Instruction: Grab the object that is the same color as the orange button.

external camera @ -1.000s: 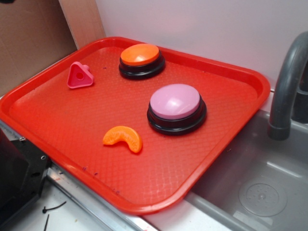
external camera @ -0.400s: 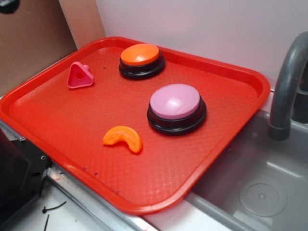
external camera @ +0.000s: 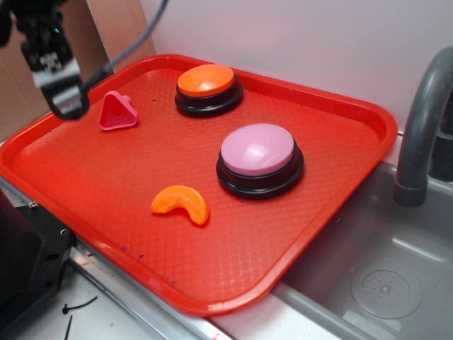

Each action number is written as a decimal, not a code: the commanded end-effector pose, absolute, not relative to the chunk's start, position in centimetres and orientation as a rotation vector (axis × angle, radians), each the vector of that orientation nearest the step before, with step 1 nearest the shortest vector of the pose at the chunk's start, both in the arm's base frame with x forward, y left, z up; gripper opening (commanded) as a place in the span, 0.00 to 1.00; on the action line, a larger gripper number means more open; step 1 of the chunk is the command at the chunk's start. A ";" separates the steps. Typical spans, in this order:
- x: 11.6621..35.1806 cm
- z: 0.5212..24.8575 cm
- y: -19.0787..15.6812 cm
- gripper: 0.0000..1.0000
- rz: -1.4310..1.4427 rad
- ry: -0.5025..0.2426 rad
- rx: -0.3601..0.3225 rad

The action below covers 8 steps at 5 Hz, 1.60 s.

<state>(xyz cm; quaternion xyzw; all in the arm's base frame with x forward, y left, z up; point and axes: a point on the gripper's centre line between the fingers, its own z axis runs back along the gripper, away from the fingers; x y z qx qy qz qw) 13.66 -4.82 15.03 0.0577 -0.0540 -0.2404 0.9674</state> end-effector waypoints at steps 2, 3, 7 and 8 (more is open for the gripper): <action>15.5 7.0 -6.5 1.00 -0.640 -0.239 0.030; 16.9 4.5 -7.2 1.00 -0.629 -0.216 0.006; 18.8 0.5 -7.7 1.00 -0.669 -0.117 -0.009; 18.6 0.3 -8.1 0.00 -0.699 -0.125 -0.018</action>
